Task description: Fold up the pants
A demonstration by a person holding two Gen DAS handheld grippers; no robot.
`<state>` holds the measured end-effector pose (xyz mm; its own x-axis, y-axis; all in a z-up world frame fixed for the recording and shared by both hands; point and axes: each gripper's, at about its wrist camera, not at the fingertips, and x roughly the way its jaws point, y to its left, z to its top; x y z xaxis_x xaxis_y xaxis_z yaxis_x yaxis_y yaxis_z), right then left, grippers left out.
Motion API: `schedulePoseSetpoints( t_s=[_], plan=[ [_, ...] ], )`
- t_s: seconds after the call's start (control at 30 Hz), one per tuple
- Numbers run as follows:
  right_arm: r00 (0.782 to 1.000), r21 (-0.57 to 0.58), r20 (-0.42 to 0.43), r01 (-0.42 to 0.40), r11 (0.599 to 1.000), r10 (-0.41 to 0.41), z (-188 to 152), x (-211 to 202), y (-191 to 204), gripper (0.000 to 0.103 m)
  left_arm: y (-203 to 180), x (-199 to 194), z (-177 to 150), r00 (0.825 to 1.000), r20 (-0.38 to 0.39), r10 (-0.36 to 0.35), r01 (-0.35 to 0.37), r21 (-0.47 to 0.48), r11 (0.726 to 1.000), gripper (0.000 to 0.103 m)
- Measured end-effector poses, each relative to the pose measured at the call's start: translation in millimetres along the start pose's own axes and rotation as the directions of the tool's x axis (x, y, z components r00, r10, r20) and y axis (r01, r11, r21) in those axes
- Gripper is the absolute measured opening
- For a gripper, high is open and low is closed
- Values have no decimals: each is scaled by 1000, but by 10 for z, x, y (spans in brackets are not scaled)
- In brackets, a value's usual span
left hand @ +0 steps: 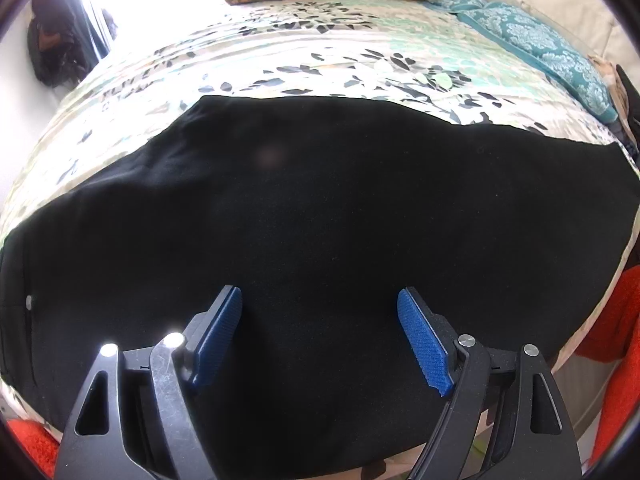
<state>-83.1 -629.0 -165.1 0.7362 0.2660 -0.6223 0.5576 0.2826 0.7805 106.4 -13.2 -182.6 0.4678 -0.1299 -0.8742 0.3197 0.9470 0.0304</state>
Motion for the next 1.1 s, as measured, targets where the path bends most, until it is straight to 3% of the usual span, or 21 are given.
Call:
schedulePoseSetpoints(
  t_s=[0.4,0.5,0.63,0.67,0.97,1.1],
  plan=[
    [991,-88,-61,113,990,-119,316,392,-59,93,-9,6,2,1000,1,4,-4,-2,1000,83],
    [985,-128,-63,149,980,-158,331,388,-78,75,2,9,2,1000,3,6,-6,-1,1000,83],
    [986,-94,-52,152,984,-158,348,310,-210,34,16,14,5,1000,7,6,-6,-4,1000,83],
    [989,-85,-53,136,987,-141,349,290,-240,31,17,15,6,1000,8,6,-6,-4,1000,83],
    [996,-182,14,91,979,-90,191,96,77,24,42,9,18,1000,1,0,0,-18,1000,83],
    [1000,-226,1,2,974,-1,-13,32,422,24,81,3,37,1000,-3,-12,11,-47,999,82]
  ],
)
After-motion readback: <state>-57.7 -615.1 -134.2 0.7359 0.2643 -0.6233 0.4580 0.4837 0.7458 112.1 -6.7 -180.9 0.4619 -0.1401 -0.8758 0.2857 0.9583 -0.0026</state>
